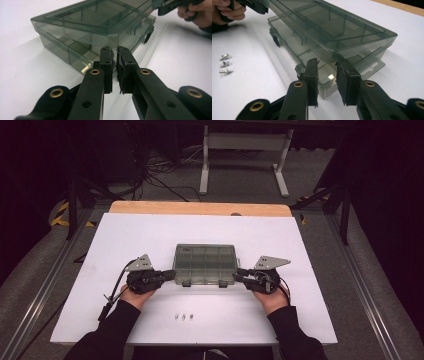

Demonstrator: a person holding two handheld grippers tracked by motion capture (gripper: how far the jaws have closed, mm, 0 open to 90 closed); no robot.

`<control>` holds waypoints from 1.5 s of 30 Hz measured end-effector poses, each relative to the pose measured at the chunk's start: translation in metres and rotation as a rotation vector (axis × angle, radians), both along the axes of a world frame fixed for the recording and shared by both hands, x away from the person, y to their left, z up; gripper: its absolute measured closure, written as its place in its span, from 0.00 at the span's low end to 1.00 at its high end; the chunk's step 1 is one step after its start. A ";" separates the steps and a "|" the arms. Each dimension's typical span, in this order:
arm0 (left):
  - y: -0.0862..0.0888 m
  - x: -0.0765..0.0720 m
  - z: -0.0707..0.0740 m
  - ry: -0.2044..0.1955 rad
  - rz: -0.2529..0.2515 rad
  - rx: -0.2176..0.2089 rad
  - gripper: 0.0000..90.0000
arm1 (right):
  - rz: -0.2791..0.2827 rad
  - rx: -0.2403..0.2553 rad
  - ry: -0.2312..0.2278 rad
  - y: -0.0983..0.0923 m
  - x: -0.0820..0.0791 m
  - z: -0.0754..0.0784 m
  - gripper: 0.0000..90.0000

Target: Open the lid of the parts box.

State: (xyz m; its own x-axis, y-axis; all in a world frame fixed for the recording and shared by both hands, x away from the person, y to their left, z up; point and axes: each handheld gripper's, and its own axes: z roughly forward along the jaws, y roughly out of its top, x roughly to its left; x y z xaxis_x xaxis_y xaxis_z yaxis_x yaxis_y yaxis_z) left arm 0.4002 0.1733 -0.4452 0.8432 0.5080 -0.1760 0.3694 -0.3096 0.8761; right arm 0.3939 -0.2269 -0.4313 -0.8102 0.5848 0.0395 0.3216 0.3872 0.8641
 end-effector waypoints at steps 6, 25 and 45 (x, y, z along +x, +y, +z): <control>-0.001 0.001 0.000 0.013 0.020 -0.079 0.92 | -0.007 0.042 0.002 0.002 0.002 0.002 0.83; 0.000 0.004 0.007 -0.006 0.040 -0.094 0.91 | -0.106 -0.026 -0.095 0.005 0.008 0.004 0.33; -0.022 -0.012 -0.002 -0.052 -0.037 0.129 0.66 | -0.090 0.027 -0.114 0.005 0.030 0.031 0.44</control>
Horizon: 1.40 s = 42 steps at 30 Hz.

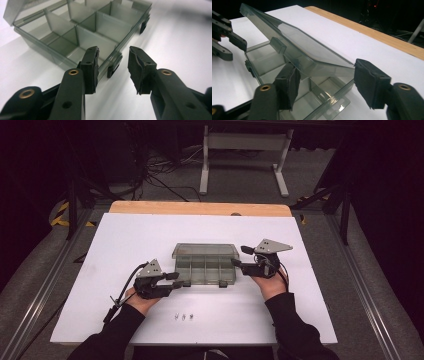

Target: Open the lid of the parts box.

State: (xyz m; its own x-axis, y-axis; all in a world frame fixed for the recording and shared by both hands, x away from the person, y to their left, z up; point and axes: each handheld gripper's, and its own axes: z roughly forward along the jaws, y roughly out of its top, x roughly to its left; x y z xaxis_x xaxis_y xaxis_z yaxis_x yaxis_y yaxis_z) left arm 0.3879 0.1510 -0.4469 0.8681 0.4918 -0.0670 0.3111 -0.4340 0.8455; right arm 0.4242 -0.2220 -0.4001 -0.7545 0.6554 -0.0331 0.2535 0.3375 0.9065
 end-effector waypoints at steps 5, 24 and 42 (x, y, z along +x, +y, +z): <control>0.000 0.001 0.000 -0.006 0.003 0.004 0.67 | 0.008 -0.002 -0.016 0.001 0.007 0.010 0.48; 0.005 0.004 -0.001 0.005 0.011 -0.014 0.73 | 0.017 -0.001 -0.033 0.006 0.032 0.032 0.62; 0.014 0.013 -0.009 0.084 0.071 -0.003 0.72 | -0.016 0.026 -0.022 0.007 0.055 0.040 0.74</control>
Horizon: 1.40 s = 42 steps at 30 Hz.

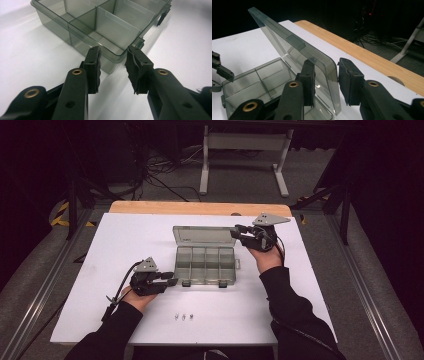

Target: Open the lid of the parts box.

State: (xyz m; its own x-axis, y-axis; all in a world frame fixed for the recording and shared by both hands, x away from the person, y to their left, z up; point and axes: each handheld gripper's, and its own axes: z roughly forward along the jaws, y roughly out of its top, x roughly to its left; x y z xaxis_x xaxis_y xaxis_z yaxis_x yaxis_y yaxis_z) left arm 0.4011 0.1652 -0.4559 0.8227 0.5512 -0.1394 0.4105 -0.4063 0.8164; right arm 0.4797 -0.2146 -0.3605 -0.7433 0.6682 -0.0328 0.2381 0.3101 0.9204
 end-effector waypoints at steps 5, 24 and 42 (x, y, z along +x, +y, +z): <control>0.000 -0.002 0.001 -0.009 -0.018 -0.005 0.72 | -0.013 0.005 0.006 0.001 0.007 0.000 0.75; 0.001 -0.008 0.006 -0.034 -0.041 -0.038 0.71 | -0.068 0.003 0.040 -0.001 0.031 -0.002 0.77; 0.013 -0.020 0.007 -0.068 -0.017 -0.017 0.69 | -0.086 -0.033 0.100 0.005 0.052 -0.018 0.77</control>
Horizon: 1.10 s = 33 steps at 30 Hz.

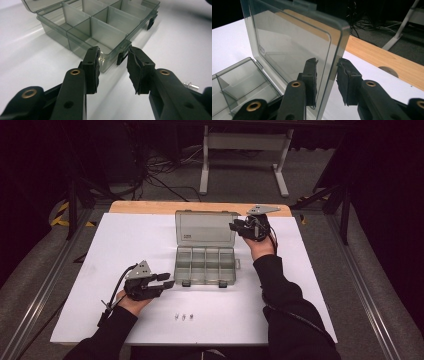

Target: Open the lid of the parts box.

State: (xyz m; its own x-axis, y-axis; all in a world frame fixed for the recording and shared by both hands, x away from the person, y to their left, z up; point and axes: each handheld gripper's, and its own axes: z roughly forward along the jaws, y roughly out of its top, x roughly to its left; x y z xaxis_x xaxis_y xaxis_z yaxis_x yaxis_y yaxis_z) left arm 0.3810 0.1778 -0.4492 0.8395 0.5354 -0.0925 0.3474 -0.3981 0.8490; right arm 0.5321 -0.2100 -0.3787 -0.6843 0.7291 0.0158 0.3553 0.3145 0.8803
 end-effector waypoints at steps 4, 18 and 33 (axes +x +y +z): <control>0.005 -0.003 0.001 -0.005 0.014 -0.009 0.68 | -0.003 0.002 0.015 0.001 0.005 -0.004 0.77; 0.015 -0.009 0.002 -0.001 0.041 -0.032 0.67 | -0.025 0.011 0.093 -0.003 0.018 -0.020 0.76; 0.017 -0.008 0.002 -0.001 0.040 -0.032 0.67 | -0.015 0.030 0.193 -0.007 0.025 -0.039 0.72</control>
State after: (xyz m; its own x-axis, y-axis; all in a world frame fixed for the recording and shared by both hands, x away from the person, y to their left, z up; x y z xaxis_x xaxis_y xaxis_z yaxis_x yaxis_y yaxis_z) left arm 0.3730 0.1943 -0.4473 0.8175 0.5655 -0.1089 0.3616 -0.3568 0.8614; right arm 0.5571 -0.2172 -0.4180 -0.6555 0.7364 0.1673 0.5230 0.2829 0.8040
